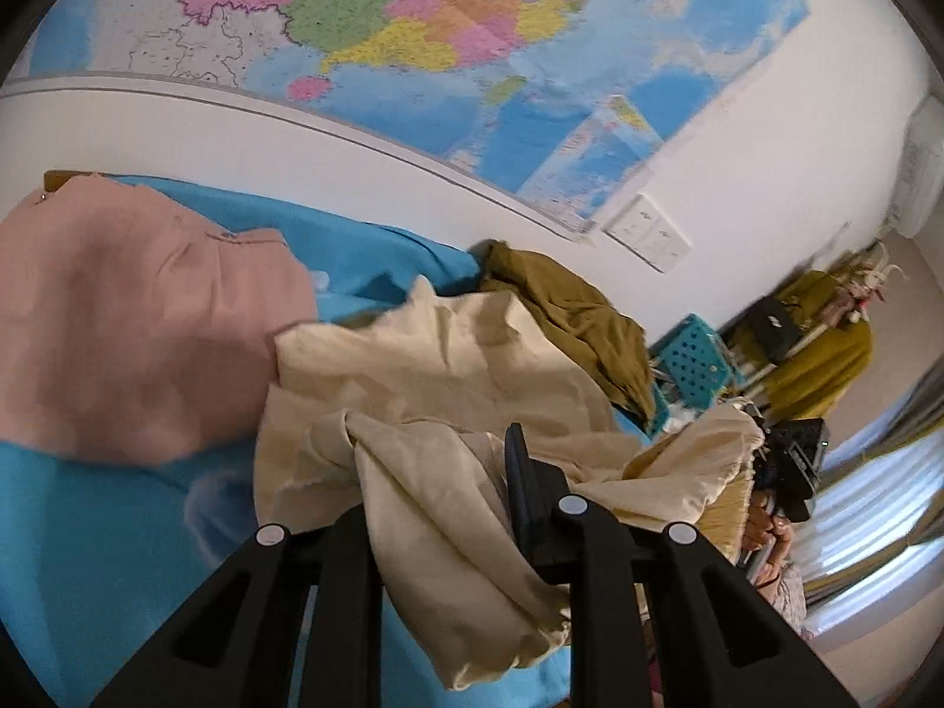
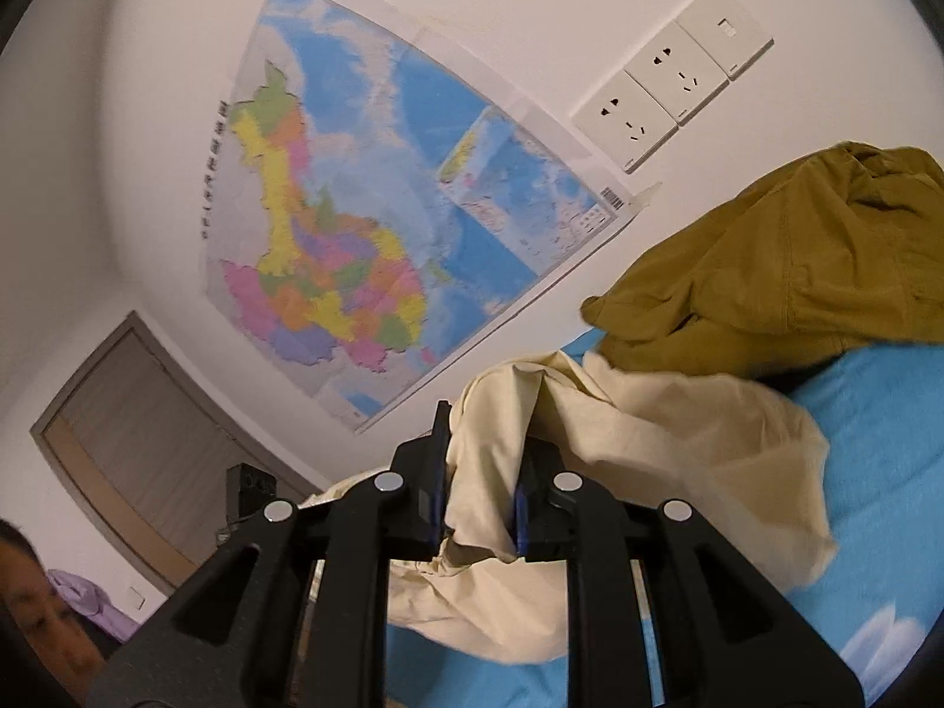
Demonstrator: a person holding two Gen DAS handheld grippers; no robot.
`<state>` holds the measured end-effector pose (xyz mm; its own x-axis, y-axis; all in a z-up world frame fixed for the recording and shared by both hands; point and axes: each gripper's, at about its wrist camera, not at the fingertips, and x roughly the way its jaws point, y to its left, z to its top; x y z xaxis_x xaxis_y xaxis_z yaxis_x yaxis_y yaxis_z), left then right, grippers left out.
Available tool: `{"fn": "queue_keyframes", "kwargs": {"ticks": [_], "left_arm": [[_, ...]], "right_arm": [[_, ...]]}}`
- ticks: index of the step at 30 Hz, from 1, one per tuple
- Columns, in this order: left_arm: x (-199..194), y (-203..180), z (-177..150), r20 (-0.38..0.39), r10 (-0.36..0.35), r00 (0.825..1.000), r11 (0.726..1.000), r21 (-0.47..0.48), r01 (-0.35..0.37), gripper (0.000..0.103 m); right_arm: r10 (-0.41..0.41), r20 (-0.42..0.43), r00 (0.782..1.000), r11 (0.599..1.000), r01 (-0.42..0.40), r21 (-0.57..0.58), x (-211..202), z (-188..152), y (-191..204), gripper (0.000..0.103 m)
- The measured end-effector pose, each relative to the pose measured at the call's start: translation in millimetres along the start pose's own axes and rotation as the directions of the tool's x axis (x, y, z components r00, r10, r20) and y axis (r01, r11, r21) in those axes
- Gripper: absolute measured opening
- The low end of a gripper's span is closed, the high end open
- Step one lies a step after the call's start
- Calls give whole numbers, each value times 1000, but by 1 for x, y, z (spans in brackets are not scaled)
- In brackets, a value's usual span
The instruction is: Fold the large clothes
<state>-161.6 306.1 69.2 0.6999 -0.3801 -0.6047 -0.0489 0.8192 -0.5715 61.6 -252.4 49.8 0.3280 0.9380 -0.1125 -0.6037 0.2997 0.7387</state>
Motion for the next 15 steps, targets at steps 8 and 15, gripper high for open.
{"fn": "queue_keyframes", "kwargs": {"ticks": [8, 15], "left_arm": [[49, 15, 50, -48, 149, 988, 989, -16, -150, 19], [96, 31, 80, -107, 257, 960, 965, -21, -261, 19]], "right_arm": [[-97, -54, 994, 995, 98, 15, 56, 42, -28, 17], [-216, -100, 971, 976, 219, 14, 98, 58, -63, 17]]}}
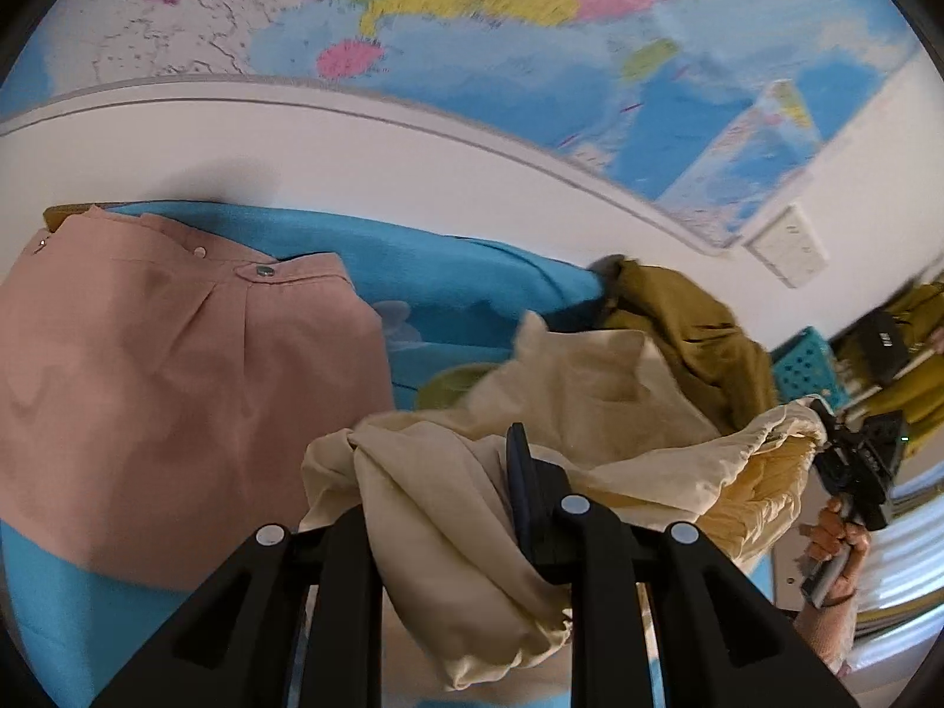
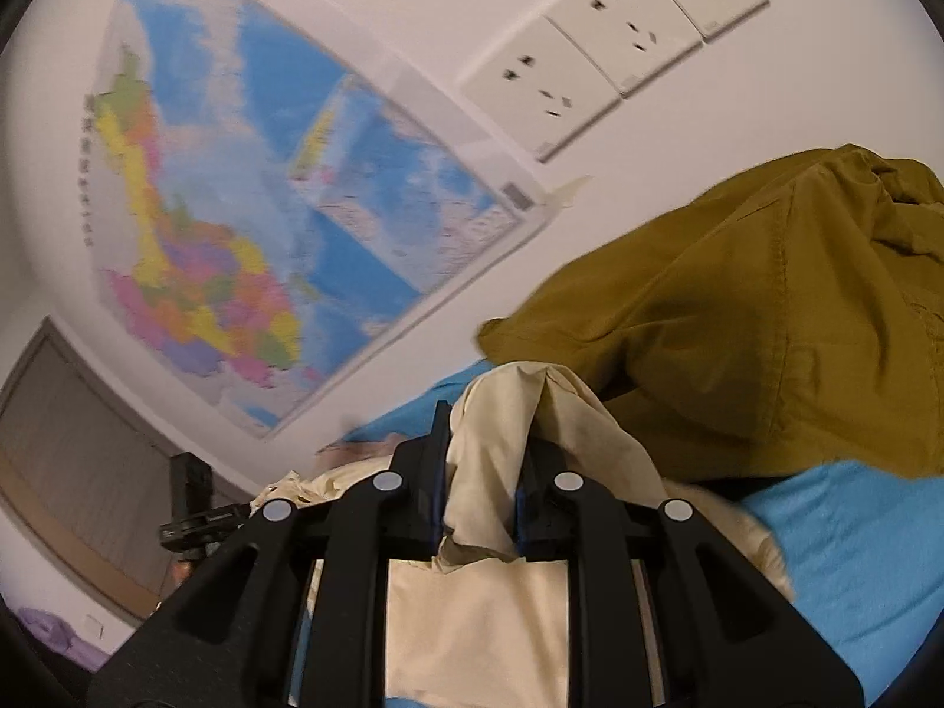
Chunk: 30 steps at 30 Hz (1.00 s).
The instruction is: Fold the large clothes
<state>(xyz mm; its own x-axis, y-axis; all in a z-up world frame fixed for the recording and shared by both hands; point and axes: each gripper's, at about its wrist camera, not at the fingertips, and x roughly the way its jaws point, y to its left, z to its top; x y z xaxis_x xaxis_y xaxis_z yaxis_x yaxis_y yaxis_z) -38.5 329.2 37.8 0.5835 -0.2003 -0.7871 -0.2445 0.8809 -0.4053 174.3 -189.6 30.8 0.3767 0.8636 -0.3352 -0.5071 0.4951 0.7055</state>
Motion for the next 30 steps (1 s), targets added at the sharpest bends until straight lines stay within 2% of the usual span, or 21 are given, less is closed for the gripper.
{"fn": "queue_keyframes", "kwargs": {"ticks": [6, 10, 14, 15, 17, 18, 20, 22, 24, 25, 26, 27, 28, 29, 30], "left_arm": [[43, 5, 27, -50, 75, 996, 997, -21, -76, 20], [71, 10, 33, -82, 122, 989, 992, -27, -125, 21], [92, 16, 35, -105, 147, 984, 988, -33, -151, 21], [96, 18, 36, -114, 147, 983, 988, -38, -152, 21], [102, 22, 40, -131, 130, 983, 989, -52, -138, 21], [103, 23, 42, -135, 119, 984, 990, -58, -128, 21], [103, 25, 45, -141, 105, 984, 990, -75, -117, 22], [99, 25, 47, -135, 85, 987, 992, -80, -96, 25], [95, 25, 46, -129, 50, 990, 994, -93, -63, 34], [92, 25, 45, -124, 28, 992, 994, -103, -41, 43], [88, 23, 44, -112, 9, 994, 994, -110, -21, 47], [83, 20, 41, -102, 3, 995, 994, -110, -15, 49], [79, 16, 39, -98, 6, 995, 995, -103, -16, 53], [71, 11, 35, -81, 8, 997, 997, -79, -14, 58], [60, 6, 32, -52, 10, 999, 999, -45, -13, 61]], "right_arm": [[-87, -36, 996, 996, 88, 13, 36, 11, -23, 18], [-148, -62, 987, 989, 148, 1, 54, 11, -31, 25], [-202, -31, 979, 974, 197, -109, 50, 3, -13, 38], [-201, -16, 980, 972, 197, -125, 46, 0, -8, 45], [-213, 38, 976, 960, 217, -175, 34, -9, 7, 68], [-218, 80, 973, 949, 230, -216, 25, -18, 18, 69], [-213, 116, 970, 928, 238, -287, 19, -34, 35, 69], [-183, 91, 979, 896, 204, -395, 28, -54, 55, 69], [-243, 54, 969, 827, 236, -510, 54, -71, 71, 67], [-278, 36, 960, 788, 249, -563, 71, -80, 76, 67], [-304, 23, 952, 764, 258, -592, 83, -84, 77, 59], [-369, 40, 929, 709, 309, -634, 102, -90, 75, 54], [-418, 38, 908, 674, 338, -657, 117, -92, 71, 44], [-449, 23, 893, 662, 350, -662, 130, -92, 63, 29], [-467, 39, 883, 651, 373, -661, 136, -92, 59, 24]]}}
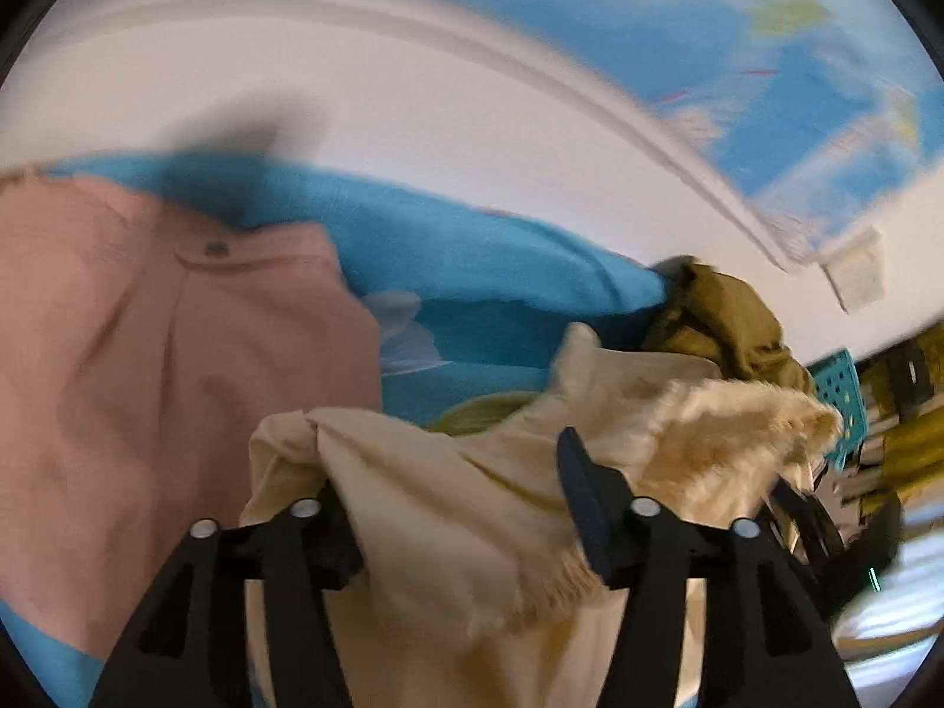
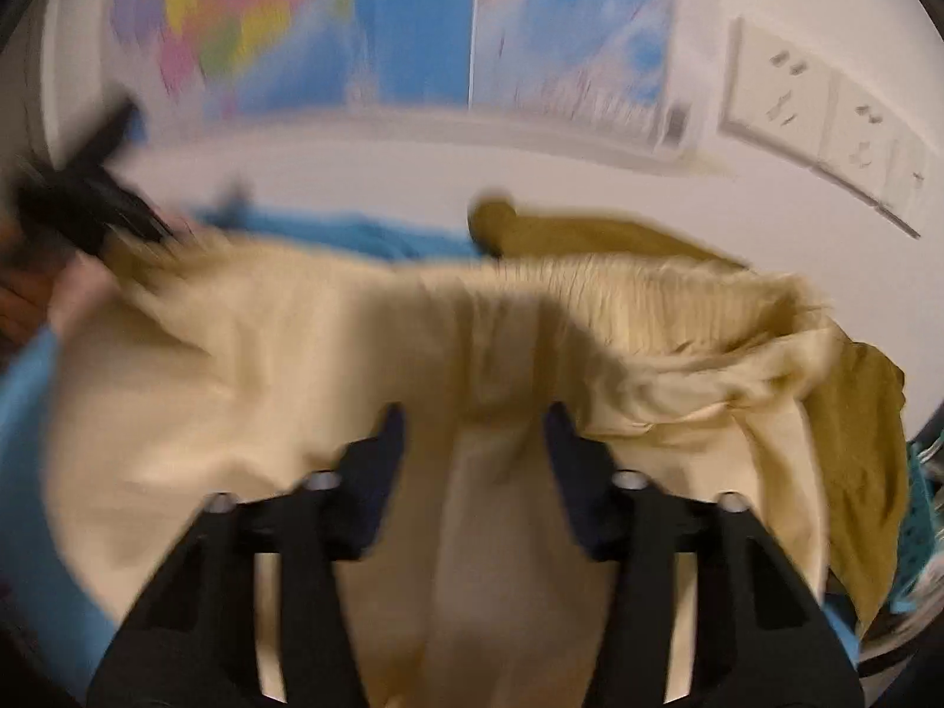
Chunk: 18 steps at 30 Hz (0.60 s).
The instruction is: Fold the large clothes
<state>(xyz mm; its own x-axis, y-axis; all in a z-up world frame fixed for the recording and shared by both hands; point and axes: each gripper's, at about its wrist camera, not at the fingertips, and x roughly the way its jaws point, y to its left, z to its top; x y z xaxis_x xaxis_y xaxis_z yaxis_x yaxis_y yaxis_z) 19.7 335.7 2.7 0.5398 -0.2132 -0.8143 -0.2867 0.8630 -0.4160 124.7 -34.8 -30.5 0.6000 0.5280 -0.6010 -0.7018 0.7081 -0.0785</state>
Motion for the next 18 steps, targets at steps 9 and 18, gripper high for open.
{"fn": "queue_keyframes", "kwargs": {"ticks": [9, 18], "left_arm": [[-31, -50, -77, 106, 5, 994, 916, 399, -47, 77], [30, -54, -99, 140, 117, 983, 885, 435, -168, 82]], "right_arm": [[-4, 5, 1000, 997, 4, 77, 19, 5, -19, 14], [104, 167, 981, 973, -135, 188, -65, -10, -54, 60]]}}
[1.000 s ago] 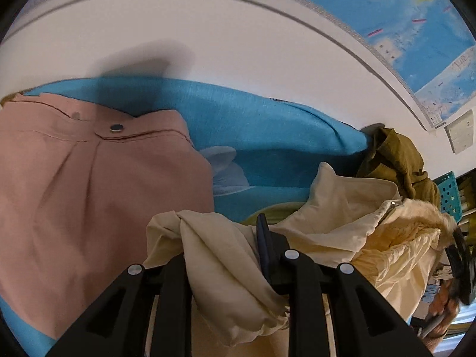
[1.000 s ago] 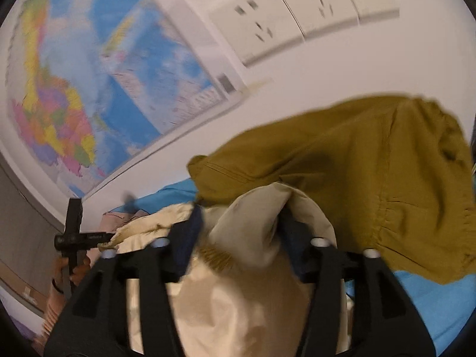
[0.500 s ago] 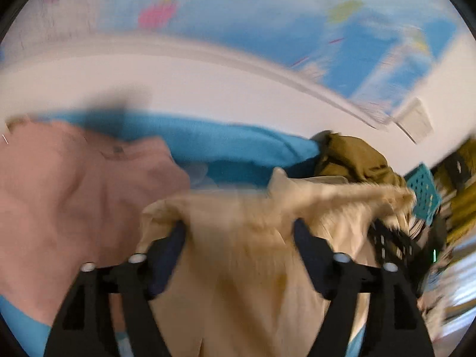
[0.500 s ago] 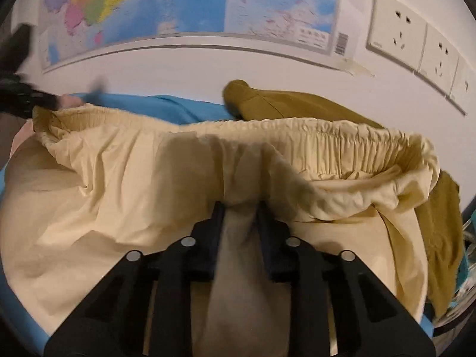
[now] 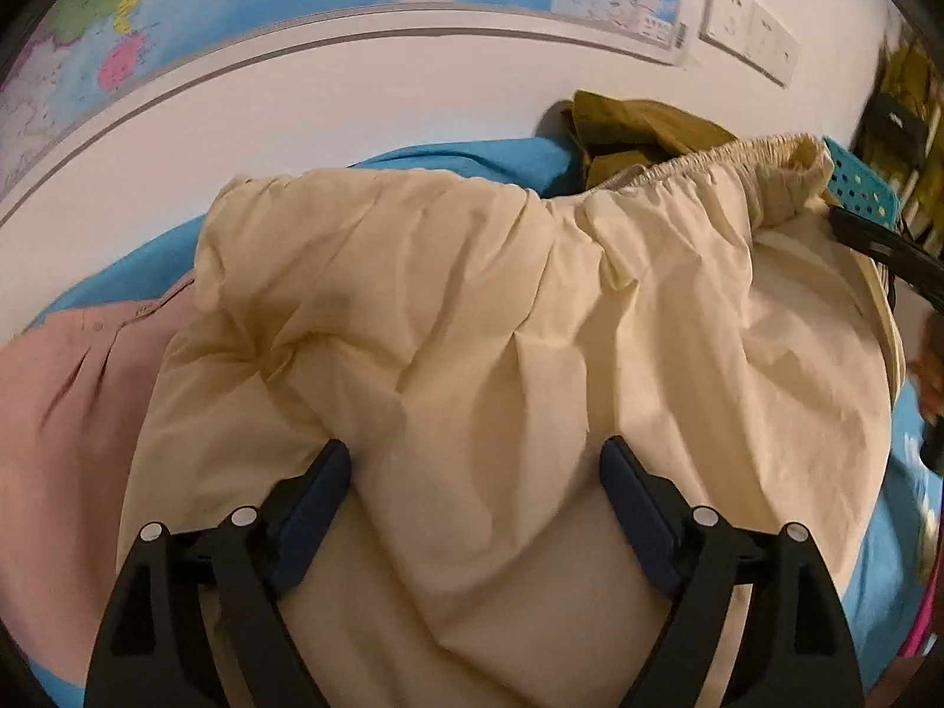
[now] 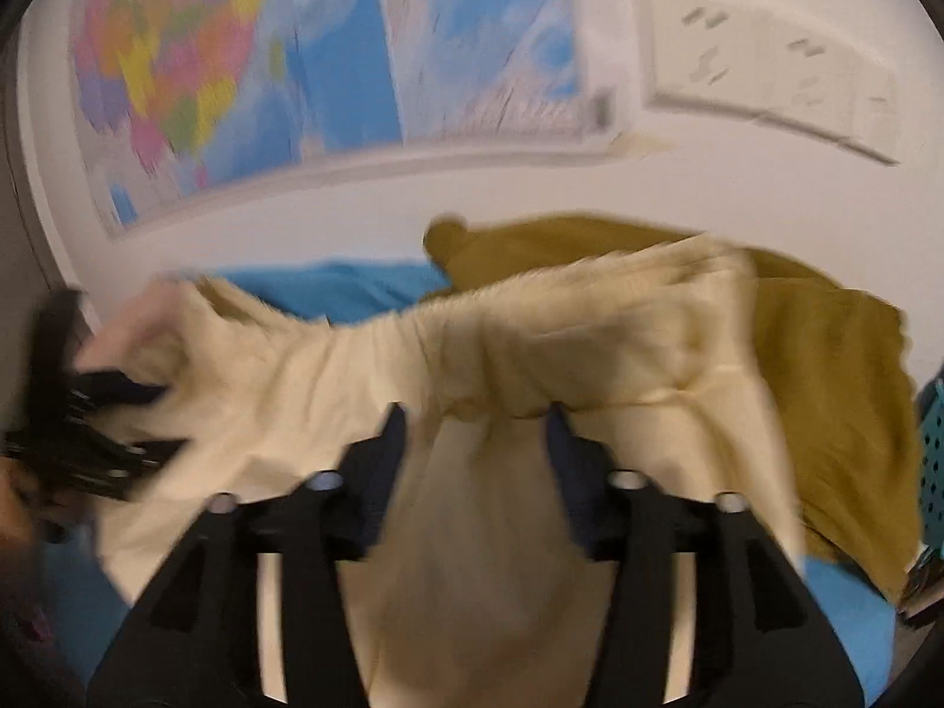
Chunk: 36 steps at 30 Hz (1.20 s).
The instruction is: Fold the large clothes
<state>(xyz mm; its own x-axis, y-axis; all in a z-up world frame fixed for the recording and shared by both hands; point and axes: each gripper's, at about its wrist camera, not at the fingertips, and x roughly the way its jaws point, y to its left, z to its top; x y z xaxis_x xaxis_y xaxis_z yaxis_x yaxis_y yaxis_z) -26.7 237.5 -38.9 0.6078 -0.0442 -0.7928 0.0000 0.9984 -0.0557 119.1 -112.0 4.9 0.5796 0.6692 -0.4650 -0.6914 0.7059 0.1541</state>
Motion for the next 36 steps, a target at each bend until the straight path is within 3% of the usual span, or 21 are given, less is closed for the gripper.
{"fn": "queue_keyframes", "kwargs": {"ticks": [3, 6, 7, 11, 14, 16, 18, 19, 20, 21, 22, 23, 25, 29, 31, 34, 36], "left_arm": [[-35, 11, -11, 111, -24, 993, 999, -40, 29, 79], [-76, 29, -31, 220, 9, 975, 996, -86, 10, 96], [-88, 39, -40, 244, 40, 969, 992, -124, -9, 96], [-91, 70, -72, 184, 110, 977, 971, -228, -66, 96], [-72, 74, -84, 132, 19, 991, 962, -273, 18, 96], [-68, 75, -89, 140, -48, 989, 959, -272, 85, 96], [-55, 66, -85, 136, -122, 983, 948, -276, 156, 91], [-47, 59, -83, 120, -145, 982, 944, -280, 174, 80], [-43, 54, -81, 116, -147, 982, 945, -277, 174, 65], [-46, 48, -80, 119, -150, 982, 948, -264, 177, 55], [-51, 46, -81, 128, -145, 981, 951, -256, 173, 35], [-60, 45, -81, 132, -152, 979, 949, -258, 182, 23], [-79, 52, -83, 149, -230, 962, 913, -309, 266, 16], [-111, 52, -104, 151, -301, 942, 879, -340, 335, 12], [-110, 48, -122, 133, -347, 928, 853, -367, 371, 12], [-89, 47, -146, 80, -350, 933, 839, -415, 351, 15], [-78, 47, -149, 66, -358, 931, 826, -444, 349, 30]], "right_arm": [[22, 42, 999, 997, -25, 71, -42, -16, -25, 76], [24, 16, 1000, 991, -26, 133, -63, -43, -50, 85], [11, -4, 1000, 990, -10, 144, -65, -51, -57, 87], [49, -69, 996, 973, -32, 230, -58, -88, -82, 88], [58, -132, 990, 971, -25, 238, -38, -106, -88, 88], [111, -134, 985, 953, -67, 296, -30, -112, -95, 87], [165, -124, 978, 937, -117, 330, -25, -112, -98, 69], [177, -116, 977, 936, -131, 327, -26, -110, -96, 53], [185, -111, 976, 938, -142, 318, -27, -108, -93, 29], [204, -98, 974, 937, -165, 308, -36, -104, -91, 19], [223, -81, 971, 930, -188, 315, -45, -100, -91, 16], [243, -49, 969, 921, -215, 325, -60, -95, -92, 14], [270, 3, 963, 913, -257, 318, -88, -87, -91, 12], [261, 104, 960, 918, -280, 280, -159, -79, -91, 11], [250, 98, 963, 915, -268, 301, -169, -90, -100, 11], [178, -51, 983, 912, -146, 382, -144, -130, -119, 12], [127, -132, 983, 907, -61, 417, -125, -151, -130, 15]]}}
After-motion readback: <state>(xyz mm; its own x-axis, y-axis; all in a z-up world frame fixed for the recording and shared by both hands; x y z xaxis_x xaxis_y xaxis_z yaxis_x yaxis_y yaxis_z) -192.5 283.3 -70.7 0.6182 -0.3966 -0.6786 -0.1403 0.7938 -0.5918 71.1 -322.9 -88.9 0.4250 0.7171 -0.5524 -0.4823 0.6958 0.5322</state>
